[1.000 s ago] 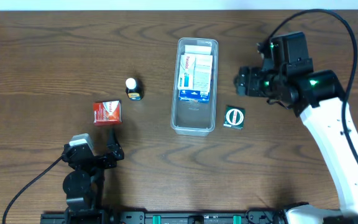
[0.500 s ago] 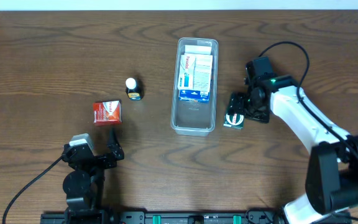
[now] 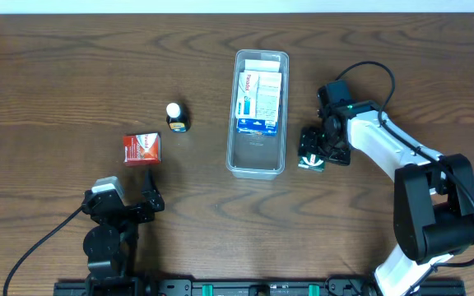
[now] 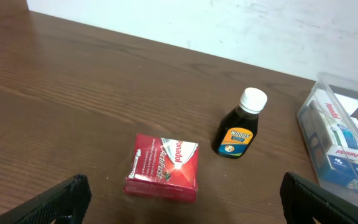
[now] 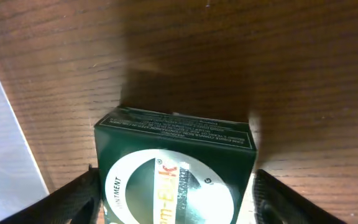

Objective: Pack container
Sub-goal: 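Reach the right gripper down and grasp the green round tin, then place the green tin into the container and open the gripper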

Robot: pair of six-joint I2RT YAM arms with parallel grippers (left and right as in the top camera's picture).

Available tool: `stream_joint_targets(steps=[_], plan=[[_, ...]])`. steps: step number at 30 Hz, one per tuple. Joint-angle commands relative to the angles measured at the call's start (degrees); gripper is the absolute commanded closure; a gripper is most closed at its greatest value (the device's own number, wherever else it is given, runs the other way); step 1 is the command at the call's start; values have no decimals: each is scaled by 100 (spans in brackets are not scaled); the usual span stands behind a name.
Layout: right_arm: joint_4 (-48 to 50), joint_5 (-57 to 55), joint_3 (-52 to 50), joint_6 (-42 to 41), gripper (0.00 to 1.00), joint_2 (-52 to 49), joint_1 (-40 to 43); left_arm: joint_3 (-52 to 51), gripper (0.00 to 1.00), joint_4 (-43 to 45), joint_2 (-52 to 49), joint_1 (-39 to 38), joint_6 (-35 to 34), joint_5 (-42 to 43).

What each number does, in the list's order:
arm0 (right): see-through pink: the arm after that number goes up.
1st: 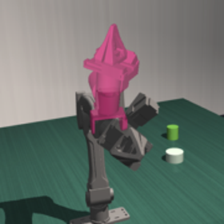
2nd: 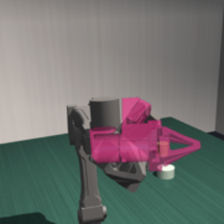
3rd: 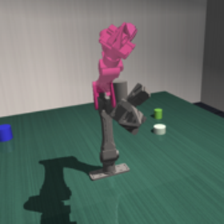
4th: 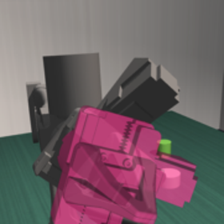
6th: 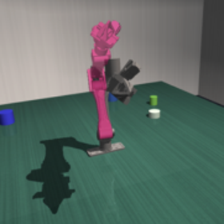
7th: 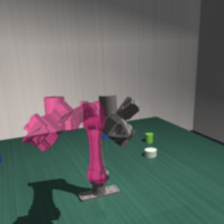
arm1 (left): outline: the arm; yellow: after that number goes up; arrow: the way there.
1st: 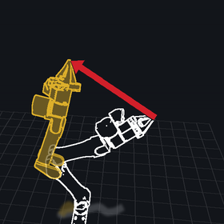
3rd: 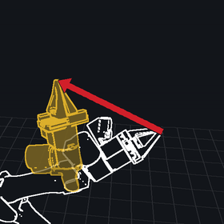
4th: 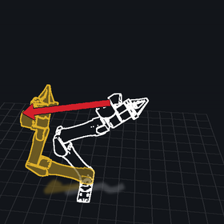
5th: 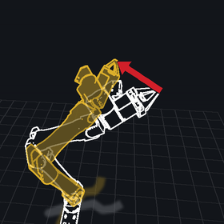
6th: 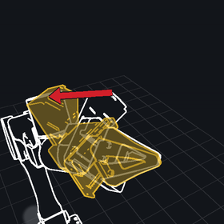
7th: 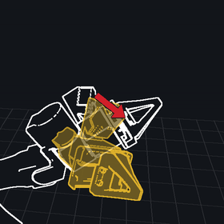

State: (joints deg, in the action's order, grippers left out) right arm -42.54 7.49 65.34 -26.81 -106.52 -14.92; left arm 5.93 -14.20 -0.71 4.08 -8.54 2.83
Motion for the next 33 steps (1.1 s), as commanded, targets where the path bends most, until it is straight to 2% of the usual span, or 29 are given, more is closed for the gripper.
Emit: stream_joint_targets(steps=[1, 4, 7, 11, 20, 27, 33], plan=[[-31, -216, -22, 76, 34, -52, -76, -129, 2, -74, 4, -13, 81, 42], [22, -212, -20, 74, 44, -52, -74, -129, 2, -76, 4, -13, 81, 42], [9, -214, 59, 79, 48, -13, -74, -129, 2, -76, 4, -13, 81, 42], [-350, -214, 531, 184, 50, 168, -74, -129, 2, -74, 4, -13, 81, 42], [-1410, -212, 2310, 378, 55, 887, -358, -129, 2, -76, 4, -13, 81, 42], [-640, -321, 2649, 369, 54, 885, -986, -129, 2, -76, 4, -13, 81, 42], [146, -516, 2649, 109, 53, 227, -1268, -129, 2, -74, 4, -13, 81, 42]])
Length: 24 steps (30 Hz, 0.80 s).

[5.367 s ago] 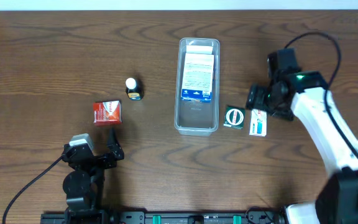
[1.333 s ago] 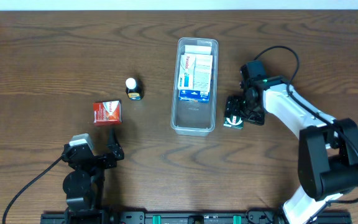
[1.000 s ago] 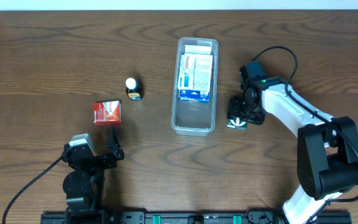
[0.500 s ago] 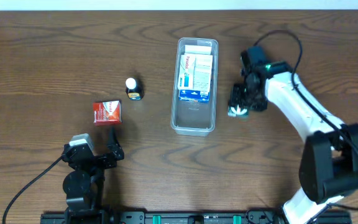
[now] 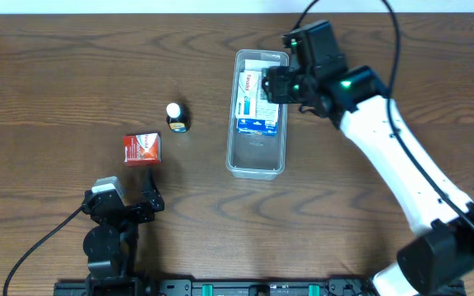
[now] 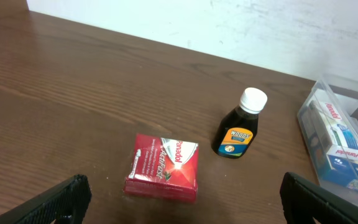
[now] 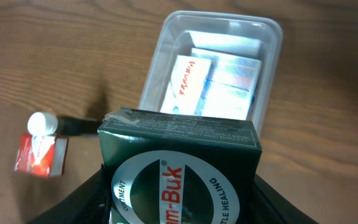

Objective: Pack container
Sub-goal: 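Place the green tin into the container and open the gripper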

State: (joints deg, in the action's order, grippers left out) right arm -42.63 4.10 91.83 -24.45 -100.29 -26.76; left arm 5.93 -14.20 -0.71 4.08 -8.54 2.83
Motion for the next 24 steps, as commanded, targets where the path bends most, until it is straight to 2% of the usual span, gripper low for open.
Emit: stream_joint_targets(steps=[1, 12, 15, 20, 24], plan=[[249, -188, 0, -129, 53, -525, -92, -129, 2, -76, 4, -13, 81, 42], [304, -323, -2, -450, 46, -1187, -26, -129, 2, -76, 4, -13, 81, 42], [302, -326, -2, -597, 37, -1202, -24, -129, 2, -74, 4, -13, 81, 42], [424, -328, 13, -682, 31, -1154, -24, -129, 2, -76, 4, -13, 81, 42], [424, -332, 59, -678, 32, -1093, -2, -129, 2, -74, 4, -13, 81, 42]])
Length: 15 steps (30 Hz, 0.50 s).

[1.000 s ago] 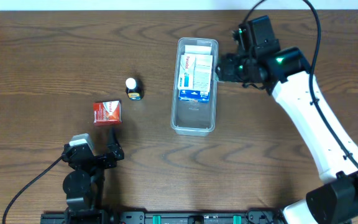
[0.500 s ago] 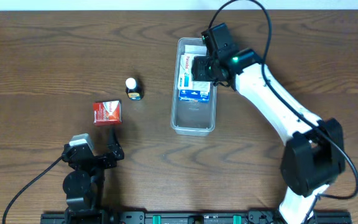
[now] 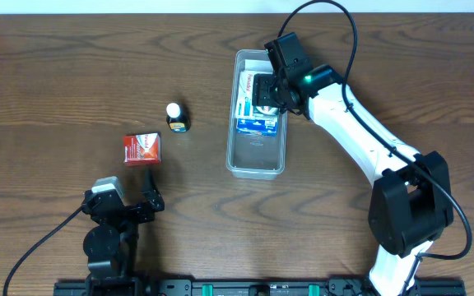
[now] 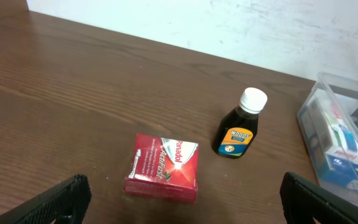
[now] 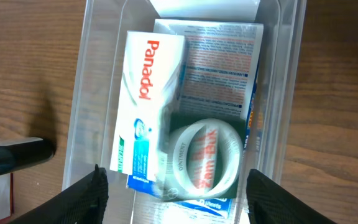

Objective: Pack container
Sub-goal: 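Place the green tin into the container and open the gripper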

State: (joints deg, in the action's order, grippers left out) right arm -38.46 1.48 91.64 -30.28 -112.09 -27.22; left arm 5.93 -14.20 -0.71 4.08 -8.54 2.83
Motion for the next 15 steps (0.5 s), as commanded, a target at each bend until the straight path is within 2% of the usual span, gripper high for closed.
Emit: stream_joint_targets(steps=[1, 10, 15], plan=[[-15, -96, 96, -92, 32, 94, 55, -129, 2, -74, 4, -13, 81, 42], [-195, -144, 127, 304, 32, 269, 101, -129, 2, -74, 4, -13, 81, 42], [-619, 57, 136, 310, 28, 1019, 439, -129, 2, -74, 4, -13, 81, 42]])
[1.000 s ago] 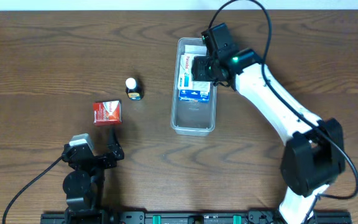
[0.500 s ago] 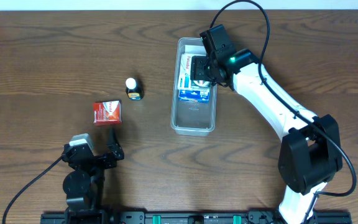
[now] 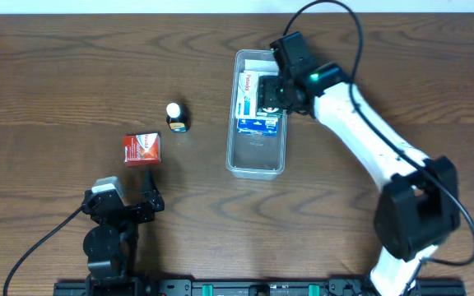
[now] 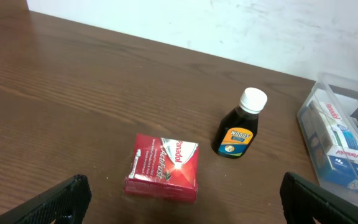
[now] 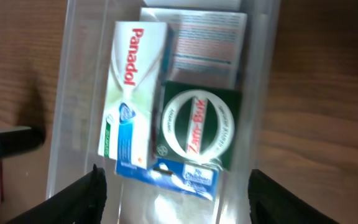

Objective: Pack container
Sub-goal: 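Place the green tin into the container and open the gripper, then raise the right arm away to the side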

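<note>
A clear plastic container (image 3: 256,154) stands at the table's centre. In its far half a green Zam-Buk box (image 5: 197,127) lies flat on other boxes, next to a white Panadol box (image 5: 132,124). My right gripper (image 5: 176,199) hangs open above them, empty; in the overhead view it is over the container's right rim (image 3: 288,86). A red Panadol box (image 4: 162,168) and a dark Woods bottle (image 4: 240,124) with a white cap stand left of the container. My left gripper (image 4: 182,202) rests open near the front edge, short of the red box (image 3: 141,149).
The container's near half (image 5: 166,211) holds nothing. The bottle (image 3: 175,117) stands between the red box and the container. The right arm (image 3: 369,156) reaches across the table's right side. A white wall runs behind the far edge.
The green box, blurred over the packed boxes then, now lies still and flat on them. My right gripper, open both times, has shifted slightly. The left arm has not moved.
My right gripper was around the green box on the table, right of the container. Then it held the box in the air over the container's far end. Then it was open with the box inside, where the box now rests.
</note>
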Robot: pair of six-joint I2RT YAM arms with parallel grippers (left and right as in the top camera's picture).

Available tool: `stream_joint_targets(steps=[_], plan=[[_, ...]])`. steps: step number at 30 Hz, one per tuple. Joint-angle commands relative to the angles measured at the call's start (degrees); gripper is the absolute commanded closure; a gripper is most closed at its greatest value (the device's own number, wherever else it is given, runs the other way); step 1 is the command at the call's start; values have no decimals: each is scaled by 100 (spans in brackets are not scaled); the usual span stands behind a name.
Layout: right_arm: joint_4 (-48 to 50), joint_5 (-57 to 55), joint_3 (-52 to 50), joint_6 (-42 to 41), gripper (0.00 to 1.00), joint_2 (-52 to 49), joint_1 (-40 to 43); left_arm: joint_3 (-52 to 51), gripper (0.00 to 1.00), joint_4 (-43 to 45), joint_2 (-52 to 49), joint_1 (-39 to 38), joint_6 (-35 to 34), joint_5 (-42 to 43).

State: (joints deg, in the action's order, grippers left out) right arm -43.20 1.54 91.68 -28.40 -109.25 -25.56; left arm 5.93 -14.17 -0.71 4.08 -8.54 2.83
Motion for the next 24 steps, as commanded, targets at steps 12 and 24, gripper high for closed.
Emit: stream_joint_targets(steps=[12, 24], plan=[[-2218, 37, 131, 249, 6, 3141, 2354, -129, 2, -76, 4, -13, 81, 42], [-3010, -181, 131, 684, 1, 3838, 2817, -129, 2, -70, 4, -13, 83, 39]])
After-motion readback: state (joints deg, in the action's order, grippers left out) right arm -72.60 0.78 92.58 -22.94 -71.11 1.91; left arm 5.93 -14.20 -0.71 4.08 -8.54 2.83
